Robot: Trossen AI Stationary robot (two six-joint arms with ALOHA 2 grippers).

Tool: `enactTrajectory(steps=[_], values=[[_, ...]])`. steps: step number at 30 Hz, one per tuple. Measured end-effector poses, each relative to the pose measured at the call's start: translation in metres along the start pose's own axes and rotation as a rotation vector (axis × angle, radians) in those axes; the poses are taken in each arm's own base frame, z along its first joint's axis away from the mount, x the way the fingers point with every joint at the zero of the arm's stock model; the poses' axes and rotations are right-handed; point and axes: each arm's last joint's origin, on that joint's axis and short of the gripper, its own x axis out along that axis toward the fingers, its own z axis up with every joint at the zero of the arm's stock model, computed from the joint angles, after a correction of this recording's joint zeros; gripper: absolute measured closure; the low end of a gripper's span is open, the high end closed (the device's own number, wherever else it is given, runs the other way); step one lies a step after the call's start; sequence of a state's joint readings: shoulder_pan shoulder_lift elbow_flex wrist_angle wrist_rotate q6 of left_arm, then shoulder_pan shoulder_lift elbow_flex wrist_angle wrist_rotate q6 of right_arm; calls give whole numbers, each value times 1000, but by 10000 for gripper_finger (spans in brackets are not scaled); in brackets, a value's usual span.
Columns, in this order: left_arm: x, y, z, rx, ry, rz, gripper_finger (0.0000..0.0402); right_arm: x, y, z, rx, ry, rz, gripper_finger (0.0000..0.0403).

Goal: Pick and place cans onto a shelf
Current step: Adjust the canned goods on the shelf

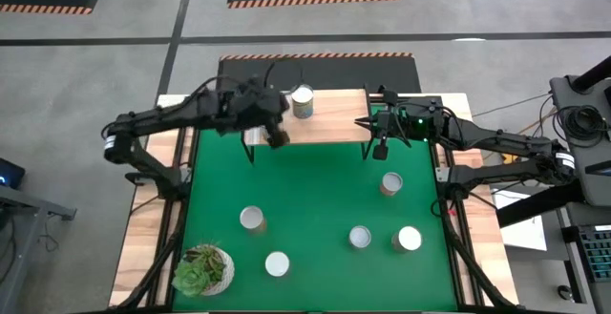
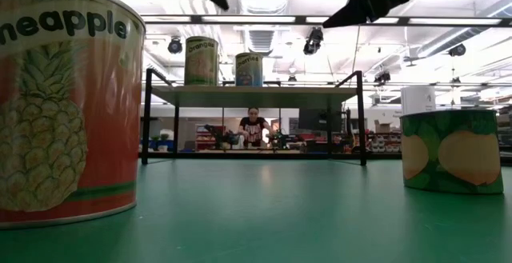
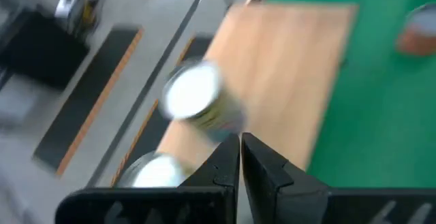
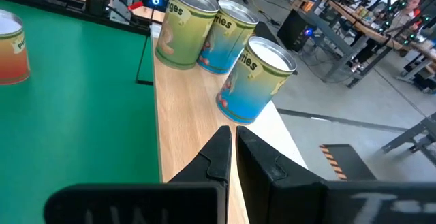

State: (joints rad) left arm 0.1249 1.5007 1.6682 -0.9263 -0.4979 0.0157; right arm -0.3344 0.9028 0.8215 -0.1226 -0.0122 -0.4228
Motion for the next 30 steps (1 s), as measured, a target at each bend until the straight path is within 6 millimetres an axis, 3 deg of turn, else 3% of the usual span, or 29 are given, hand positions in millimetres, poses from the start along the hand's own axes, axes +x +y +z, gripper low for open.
enactTrajectory(steps=[6, 11, 16, 22, 30], values=[[-20, -35, -29, 67, -207, -101, 402, 0, 0, 0, 55, -4, 0, 390], [-30, -46, -68, 73, -377, -149, 402, 1, -2, 5, 185, -54, -15, 390], [-34, -43, -105, 53, -496, -157, 402, 9, -2, 5, 328, -68, -6, 390], [-43, -30, -134, 20, -633, -132, 402, 37, 1, -1, 475, 11, 18, 390], [-54, -17, -160, -6, -718, -113, 402, 80, -20, 30, 485, 81, -10, 390]])
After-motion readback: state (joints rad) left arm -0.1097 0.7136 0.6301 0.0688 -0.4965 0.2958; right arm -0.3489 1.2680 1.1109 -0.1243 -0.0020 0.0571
